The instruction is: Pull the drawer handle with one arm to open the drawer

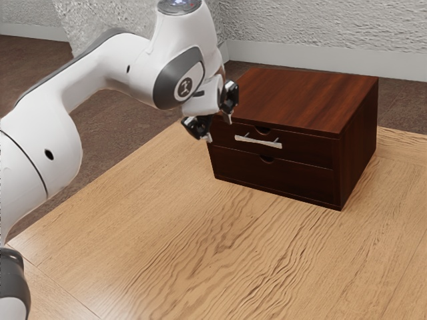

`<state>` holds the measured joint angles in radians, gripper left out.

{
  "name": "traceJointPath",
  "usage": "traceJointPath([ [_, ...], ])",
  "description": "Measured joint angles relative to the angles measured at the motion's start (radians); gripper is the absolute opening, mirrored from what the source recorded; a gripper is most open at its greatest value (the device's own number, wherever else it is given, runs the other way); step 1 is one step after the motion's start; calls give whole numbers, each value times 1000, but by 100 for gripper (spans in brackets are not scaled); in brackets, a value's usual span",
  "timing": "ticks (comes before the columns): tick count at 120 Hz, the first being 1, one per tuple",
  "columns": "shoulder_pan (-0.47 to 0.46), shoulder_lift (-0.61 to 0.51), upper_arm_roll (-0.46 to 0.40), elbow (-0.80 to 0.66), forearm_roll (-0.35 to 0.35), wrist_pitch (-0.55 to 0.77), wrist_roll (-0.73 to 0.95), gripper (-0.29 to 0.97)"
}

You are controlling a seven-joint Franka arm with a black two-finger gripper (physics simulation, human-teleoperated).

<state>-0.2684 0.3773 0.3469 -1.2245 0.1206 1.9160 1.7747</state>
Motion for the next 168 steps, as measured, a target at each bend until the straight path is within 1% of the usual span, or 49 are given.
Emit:
traceJointPath([
  [43, 17, 40, -63, -1, 1, 49, 18, 34],
  [63, 15, 47, -70, -12, 1, 62, 23, 34],
  [75, 12, 47, -67, -17, 0, 70, 25, 38],
  [95, 13, 50, -89, -23, 3, 83, 30, 34],
  [107, 9, 36, -94, -61, 4, 93, 32, 33],
  [112, 8, 29, -95, -81, 5, 99, 33, 37],
  [132, -17, -22, -94, -158, 9, 124, 35, 31],
  [151, -34, -73, -95, -232, 11, 151, 36, 34],
  [161, -43, -102, -94, -268, 13, 166, 35, 25],
  [168, -48, -122, -94, -289, 13, 174, 34, 25],
])
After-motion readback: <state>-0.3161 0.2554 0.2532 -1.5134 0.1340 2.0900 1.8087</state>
